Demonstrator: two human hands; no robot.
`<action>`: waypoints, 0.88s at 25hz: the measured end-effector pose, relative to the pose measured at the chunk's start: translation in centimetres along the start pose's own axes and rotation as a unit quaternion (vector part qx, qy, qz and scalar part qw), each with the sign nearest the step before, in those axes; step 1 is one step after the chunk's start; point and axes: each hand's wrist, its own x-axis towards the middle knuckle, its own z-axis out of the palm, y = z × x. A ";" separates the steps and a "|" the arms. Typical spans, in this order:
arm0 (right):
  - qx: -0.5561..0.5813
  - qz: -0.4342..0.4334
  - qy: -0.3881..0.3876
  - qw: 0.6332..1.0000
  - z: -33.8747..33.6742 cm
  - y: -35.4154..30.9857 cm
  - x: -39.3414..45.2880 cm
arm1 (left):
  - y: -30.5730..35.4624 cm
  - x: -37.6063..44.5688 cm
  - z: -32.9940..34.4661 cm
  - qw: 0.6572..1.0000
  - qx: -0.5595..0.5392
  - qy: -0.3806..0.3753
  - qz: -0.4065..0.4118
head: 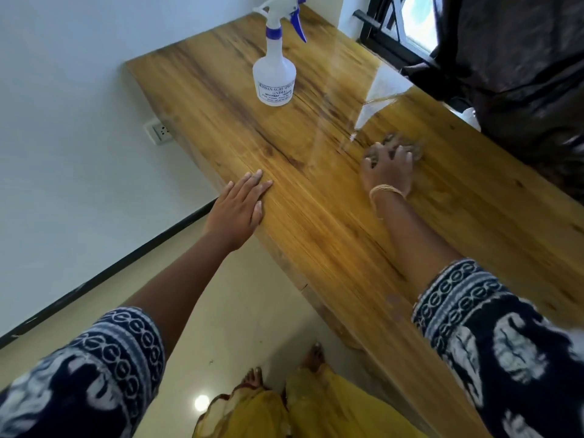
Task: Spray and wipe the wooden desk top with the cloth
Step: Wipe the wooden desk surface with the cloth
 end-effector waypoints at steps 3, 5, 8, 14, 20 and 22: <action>-0.006 -0.250 -0.003 0.968 1.4 -4.2 -6.2 | -0.2 0.0 0.0 1.000 -0.003 0.001 0.002; -0.008 -0.411 -0.050 0.910 2.0 -4.5 -12.6 | -0.1 0.0 -0.1 1.000 0.007 -0.001 0.003; -0.012 -0.587 -0.122 0.801 0.3 -1.1 -17.4 | 0.0 0.1 -0.3 1.000 0.013 -0.010 0.002; -0.019 -0.227 -0.012 0.974 -1.7 9.4 -5.1 | 0.7 0.0 -0.2 0.999 0.018 -0.024 -0.019; -0.034 -0.157 -0.006 0.987 -0.6 2.3 -8.9 | 1.3 -1.0 -0.2 0.998 0.032 -0.057 -0.021; -0.033 -0.320 -0.020 0.946 0.8 0.2 -14.7 | 1.5 -1.5 -0.1 0.997 0.044 -0.062 -0.011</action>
